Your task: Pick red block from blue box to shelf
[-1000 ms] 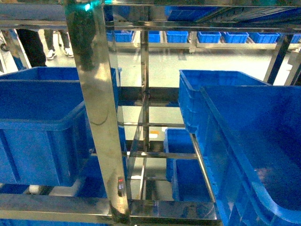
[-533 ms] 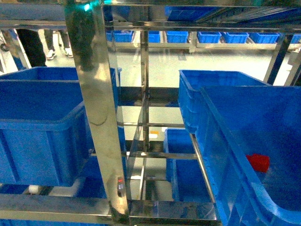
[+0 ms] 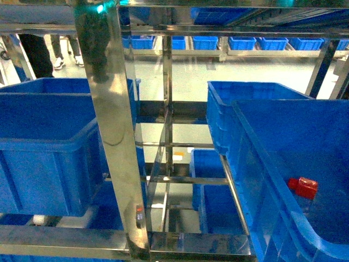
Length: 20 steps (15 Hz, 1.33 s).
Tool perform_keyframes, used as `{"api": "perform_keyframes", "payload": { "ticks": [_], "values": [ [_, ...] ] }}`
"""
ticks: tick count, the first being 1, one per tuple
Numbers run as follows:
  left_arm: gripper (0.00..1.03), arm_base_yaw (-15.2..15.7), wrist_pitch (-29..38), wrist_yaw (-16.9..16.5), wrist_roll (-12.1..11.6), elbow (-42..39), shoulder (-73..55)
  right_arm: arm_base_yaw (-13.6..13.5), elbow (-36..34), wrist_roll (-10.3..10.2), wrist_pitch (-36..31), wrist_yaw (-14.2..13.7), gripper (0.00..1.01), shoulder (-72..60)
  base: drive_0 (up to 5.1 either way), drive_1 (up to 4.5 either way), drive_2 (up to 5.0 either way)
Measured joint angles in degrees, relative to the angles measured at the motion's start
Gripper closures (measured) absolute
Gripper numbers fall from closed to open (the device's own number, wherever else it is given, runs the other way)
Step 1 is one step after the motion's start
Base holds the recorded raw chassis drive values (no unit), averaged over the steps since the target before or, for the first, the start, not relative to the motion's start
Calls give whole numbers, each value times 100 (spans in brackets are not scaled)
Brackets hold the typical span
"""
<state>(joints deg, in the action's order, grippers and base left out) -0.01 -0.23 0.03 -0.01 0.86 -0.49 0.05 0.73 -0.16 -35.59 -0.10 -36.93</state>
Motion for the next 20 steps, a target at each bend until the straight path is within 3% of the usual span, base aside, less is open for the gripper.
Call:
{"api": "perform_keyframes", "payload": {
  "ticks": [8,16,18,20],
  "values": [
    [5,0,0,2,0,0,0,-4,-4,0,1620,0,100,1755,0,0,0],
    [5,0,0,0,0,0,0,-4,-4,0,2557,0,100,2695,0,0,0],
    [5,0,0,11,0,0,0,-4,0,0,3606,13,100,3574,0,0,0],
    [5,0,4,2,0,0,0,-4,-2,0,3633,13,100,3665,0,0,0]
  ]
}}
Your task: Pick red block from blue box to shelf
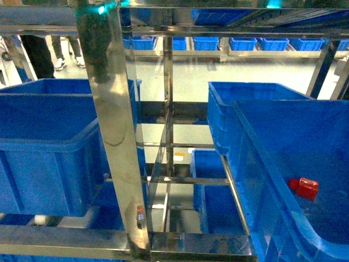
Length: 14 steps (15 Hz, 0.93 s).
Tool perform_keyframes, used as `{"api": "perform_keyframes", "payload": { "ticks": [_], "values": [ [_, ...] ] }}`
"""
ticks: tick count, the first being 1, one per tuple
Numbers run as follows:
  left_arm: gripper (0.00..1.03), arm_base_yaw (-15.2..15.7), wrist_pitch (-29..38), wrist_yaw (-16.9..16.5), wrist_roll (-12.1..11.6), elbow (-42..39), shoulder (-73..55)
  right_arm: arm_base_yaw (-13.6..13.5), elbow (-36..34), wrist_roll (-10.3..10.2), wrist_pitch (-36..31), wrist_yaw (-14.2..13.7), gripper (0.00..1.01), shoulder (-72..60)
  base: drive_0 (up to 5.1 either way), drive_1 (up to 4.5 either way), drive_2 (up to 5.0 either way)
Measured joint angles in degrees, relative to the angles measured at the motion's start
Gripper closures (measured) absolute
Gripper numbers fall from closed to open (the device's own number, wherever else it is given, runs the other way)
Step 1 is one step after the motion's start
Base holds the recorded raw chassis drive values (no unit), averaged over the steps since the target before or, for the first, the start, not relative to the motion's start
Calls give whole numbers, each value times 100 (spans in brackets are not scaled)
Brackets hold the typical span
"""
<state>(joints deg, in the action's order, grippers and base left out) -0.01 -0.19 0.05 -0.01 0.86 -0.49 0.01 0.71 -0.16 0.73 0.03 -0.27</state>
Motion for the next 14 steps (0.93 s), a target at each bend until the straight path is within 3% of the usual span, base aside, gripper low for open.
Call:
{"api": "perform_keyframes", "payload": {
  "ticks": [5,6,13,14],
  "values": [
    [5,0,-2,-2,0,0,0,0,0,0,-48,0,100,0,0,0,0],
    [5,0,0,-2,0,0,0,0,0,2,-50,0,94,0,0,0,0],
    [5,0,0,-2,0,0,0,0,0,2,-50,0,9,0,0,0,0],
    [5,0,0,0,0,0,0,0,0,0,-50,0,1,0,0,0,0]
  ]
}}
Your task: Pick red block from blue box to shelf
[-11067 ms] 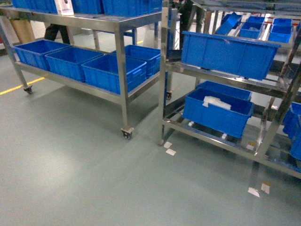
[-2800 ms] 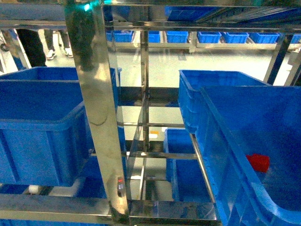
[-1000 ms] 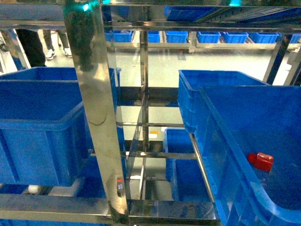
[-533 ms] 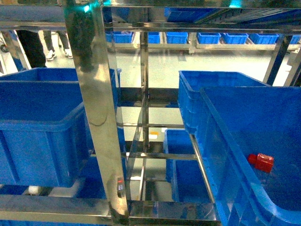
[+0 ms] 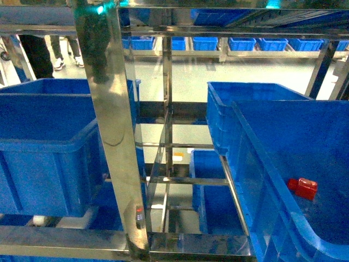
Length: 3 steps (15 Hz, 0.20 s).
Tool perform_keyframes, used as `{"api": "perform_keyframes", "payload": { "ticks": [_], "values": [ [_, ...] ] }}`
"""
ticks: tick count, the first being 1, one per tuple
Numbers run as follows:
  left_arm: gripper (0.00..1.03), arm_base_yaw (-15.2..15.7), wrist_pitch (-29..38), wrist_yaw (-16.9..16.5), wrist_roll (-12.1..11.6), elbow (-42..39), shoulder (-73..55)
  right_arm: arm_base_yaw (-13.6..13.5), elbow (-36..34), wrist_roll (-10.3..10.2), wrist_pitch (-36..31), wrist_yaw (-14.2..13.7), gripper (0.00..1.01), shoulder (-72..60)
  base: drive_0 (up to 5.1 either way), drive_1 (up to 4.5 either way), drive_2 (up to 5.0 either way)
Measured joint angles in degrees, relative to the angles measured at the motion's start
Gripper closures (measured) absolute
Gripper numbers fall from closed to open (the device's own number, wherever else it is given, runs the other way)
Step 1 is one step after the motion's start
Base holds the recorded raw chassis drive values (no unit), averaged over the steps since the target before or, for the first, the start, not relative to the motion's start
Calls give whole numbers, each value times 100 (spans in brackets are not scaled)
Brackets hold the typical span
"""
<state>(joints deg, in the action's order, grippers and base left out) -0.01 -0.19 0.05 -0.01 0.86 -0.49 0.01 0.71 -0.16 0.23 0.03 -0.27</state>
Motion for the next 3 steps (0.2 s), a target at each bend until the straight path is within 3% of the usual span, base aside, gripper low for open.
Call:
{"api": "perform_keyframes", "payload": {
  "ticks": [3],
  "values": [
    [5,0,0,0,0,0,0,0,0,0,2,0,3,0,0,0,0]
  ]
}}
